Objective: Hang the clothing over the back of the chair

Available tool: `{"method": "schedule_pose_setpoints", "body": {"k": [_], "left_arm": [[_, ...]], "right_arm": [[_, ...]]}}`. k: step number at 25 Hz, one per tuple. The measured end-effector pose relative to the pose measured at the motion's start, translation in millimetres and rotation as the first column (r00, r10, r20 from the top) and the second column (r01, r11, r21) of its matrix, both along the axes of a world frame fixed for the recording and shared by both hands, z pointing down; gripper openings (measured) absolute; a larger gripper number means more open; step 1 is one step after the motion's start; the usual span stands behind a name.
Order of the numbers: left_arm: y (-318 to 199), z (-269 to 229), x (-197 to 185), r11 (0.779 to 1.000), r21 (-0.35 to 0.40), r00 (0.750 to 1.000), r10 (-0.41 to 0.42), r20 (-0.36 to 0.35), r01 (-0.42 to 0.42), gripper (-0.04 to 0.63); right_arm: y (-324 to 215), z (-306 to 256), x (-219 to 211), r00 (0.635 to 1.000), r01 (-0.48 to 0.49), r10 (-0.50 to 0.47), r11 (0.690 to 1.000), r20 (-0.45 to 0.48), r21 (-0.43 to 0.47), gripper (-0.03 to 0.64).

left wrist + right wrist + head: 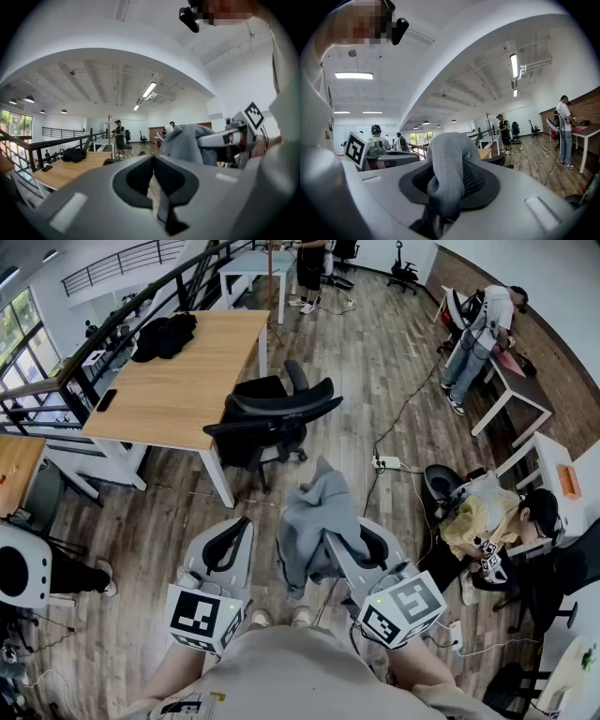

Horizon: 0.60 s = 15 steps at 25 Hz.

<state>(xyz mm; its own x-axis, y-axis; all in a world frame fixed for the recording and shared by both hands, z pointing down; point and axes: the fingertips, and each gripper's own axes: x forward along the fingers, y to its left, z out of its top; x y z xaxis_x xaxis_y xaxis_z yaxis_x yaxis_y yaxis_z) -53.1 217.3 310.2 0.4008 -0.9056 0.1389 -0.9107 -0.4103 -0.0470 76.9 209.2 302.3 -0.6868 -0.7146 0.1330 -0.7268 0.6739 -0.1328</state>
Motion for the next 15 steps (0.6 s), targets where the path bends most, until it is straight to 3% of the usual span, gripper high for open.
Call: {"method": "schedule_pose_setpoints", "body": {"k": [15], "left_arm": [[-1.9, 1.5, 6.4, 1.0, -0.008, 1.0, 0.014, -0.007, -0.014, 0.003]], "right_arm": [[-1.2, 1.3, 3.8, 1.0, -0.017, 0.017, 1.0, 0.013, -0.012, 0.109]]}}
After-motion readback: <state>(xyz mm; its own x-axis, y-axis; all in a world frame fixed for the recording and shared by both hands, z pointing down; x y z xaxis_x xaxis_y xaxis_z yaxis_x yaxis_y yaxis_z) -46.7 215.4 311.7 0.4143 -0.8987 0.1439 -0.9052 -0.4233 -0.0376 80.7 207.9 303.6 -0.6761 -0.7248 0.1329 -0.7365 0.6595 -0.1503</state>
